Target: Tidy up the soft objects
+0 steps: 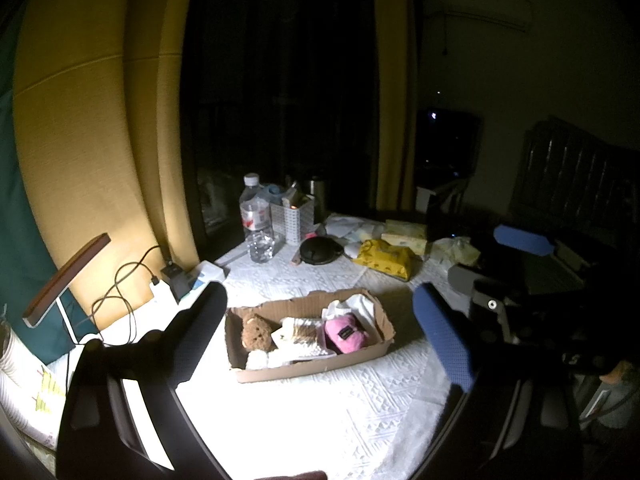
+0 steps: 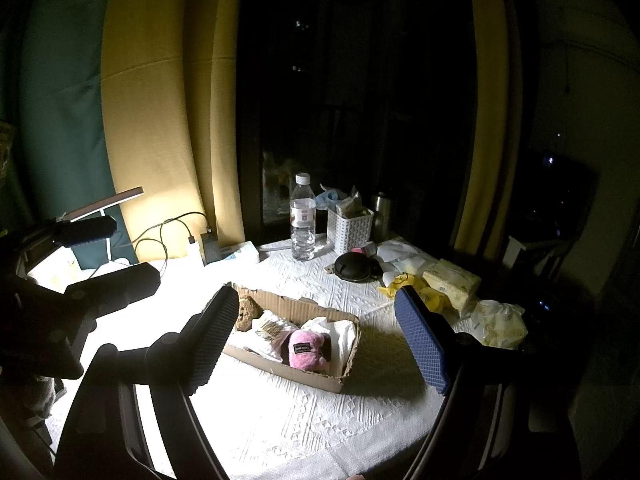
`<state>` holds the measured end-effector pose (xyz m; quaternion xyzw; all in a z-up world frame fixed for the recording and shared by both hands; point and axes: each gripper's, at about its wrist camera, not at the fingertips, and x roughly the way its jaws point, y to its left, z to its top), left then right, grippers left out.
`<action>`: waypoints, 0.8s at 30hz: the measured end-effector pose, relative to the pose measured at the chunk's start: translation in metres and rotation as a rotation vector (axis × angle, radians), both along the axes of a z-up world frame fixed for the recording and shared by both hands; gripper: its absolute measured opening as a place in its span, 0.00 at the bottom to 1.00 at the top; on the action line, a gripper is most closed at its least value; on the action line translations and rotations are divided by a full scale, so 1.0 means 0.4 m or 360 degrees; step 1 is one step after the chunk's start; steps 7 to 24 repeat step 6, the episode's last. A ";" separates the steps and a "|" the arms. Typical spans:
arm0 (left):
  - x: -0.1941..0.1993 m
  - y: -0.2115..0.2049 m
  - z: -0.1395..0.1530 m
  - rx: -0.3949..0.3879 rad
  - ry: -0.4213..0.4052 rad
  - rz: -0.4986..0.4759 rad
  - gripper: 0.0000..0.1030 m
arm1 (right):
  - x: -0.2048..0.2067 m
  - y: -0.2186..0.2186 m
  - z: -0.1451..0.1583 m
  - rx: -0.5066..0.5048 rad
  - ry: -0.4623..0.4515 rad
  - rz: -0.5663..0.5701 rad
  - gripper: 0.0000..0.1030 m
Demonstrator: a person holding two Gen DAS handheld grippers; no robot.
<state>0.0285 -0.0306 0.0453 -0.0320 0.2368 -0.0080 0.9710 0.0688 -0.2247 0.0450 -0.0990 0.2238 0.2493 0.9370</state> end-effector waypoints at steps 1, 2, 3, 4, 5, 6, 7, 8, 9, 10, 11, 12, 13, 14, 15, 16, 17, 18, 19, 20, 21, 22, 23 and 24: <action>0.002 0.000 0.001 -0.0001 0.0000 -0.0003 0.93 | 0.000 0.000 0.000 0.0000 0.0000 0.0000 0.80; 0.001 -0.001 0.002 0.0000 -0.0004 -0.0006 0.93 | 0.000 0.000 0.000 0.0001 0.0000 0.0001 0.80; -0.002 -0.005 0.004 0.0004 -0.0012 -0.0013 0.93 | 0.000 0.000 0.000 0.0000 0.0000 0.0001 0.80; -0.002 -0.008 0.004 0.0007 -0.0014 -0.0017 0.93 | 0.000 0.000 0.000 0.0000 0.0001 0.0001 0.80; -0.001 -0.008 0.004 0.0008 -0.0014 -0.0018 0.93 | 0.000 0.001 0.000 -0.0002 0.0002 0.0002 0.80; 0.002 -0.011 0.004 0.0009 -0.0013 -0.0021 0.93 | -0.001 0.003 -0.004 -0.0004 0.0004 0.0003 0.80; 0.002 -0.011 0.004 0.0009 -0.0013 -0.0021 0.93 | -0.001 0.003 -0.004 -0.0004 0.0004 0.0003 0.80; 0.002 -0.011 0.004 0.0009 -0.0013 -0.0021 0.93 | -0.001 0.003 -0.004 -0.0004 0.0004 0.0003 0.80; 0.002 -0.011 0.004 0.0009 -0.0013 -0.0021 0.93 | -0.001 0.003 -0.004 -0.0004 0.0004 0.0003 0.80; 0.002 -0.011 0.004 0.0009 -0.0013 -0.0021 0.93 | -0.001 0.003 -0.004 -0.0004 0.0004 0.0003 0.80; 0.002 -0.011 0.004 0.0009 -0.0013 -0.0021 0.93 | -0.001 0.003 -0.004 -0.0004 0.0004 0.0003 0.80; 0.002 -0.011 0.004 0.0009 -0.0013 -0.0021 0.93 | -0.001 0.003 -0.004 -0.0004 0.0004 0.0003 0.80; 0.002 -0.011 0.004 0.0009 -0.0013 -0.0021 0.93 | -0.001 0.003 -0.004 -0.0004 0.0004 0.0003 0.80; 0.002 -0.011 0.004 0.0009 -0.0013 -0.0021 0.93 | -0.001 0.003 -0.004 -0.0004 0.0004 0.0003 0.80; 0.002 -0.011 0.004 0.0009 -0.0013 -0.0021 0.93 | -0.001 0.003 -0.004 -0.0004 0.0004 0.0003 0.80; 0.002 -0.011 0.004 0.0009 -0.0013 -0.0021 0.93 | -0.001 0.003 -0.004 -0.0004 0.0004 0.0003 0.80; 0.002 -0.011 0.004 0.0009 -0.0013 -0.0021 0.93 | -0.001 0.003 -0.004 -0.0004 0.0004 0.0003 0.80; 0.002 -0.011 0.004 0.0009 -0.0013 -0.0021 0.93 | -0.001 0.003 -0.004 -0.0004 0.0004 0.0003 0.80; 0.002 -0.011 0.004 0.0009 -0.0013 -0.0021 0.93 | -0.001 0.003 -0.004 -0.0004 0.0004 0.0003 0.80; 0.002 -0.011 0.004 0.0009 -0.0013 -0.0021 0.93 | -0.001 0.003 -0.004 -0.0004 0.0004 0.0003 0.80; 0.002 -0.011 0.004 0.0009 -0.0013 -0.0021 0.93 | -0.001 0.003 -0.004 -0.0004 0.0004 0.0003 0.80; 0.002 -0.011 0.004 0.0009 -0.0013 -0.0021 0.93 | -0.001 0.003 -0.004 -0.0004 0.0004 0.0003 0.80; 0.002 -0.011 0.004 0.0009 -0.0013 -0.0021 0.93 | -0.001 0.003 -0.004 -0.0004 0.0004 0.0003 0.80; 0.002 -0.011 0.004 0.0009 -0.0013 -0.0021 0.93 | -0.001 0.003 -0.004 -0.0004 0.0004 0.0003 0.80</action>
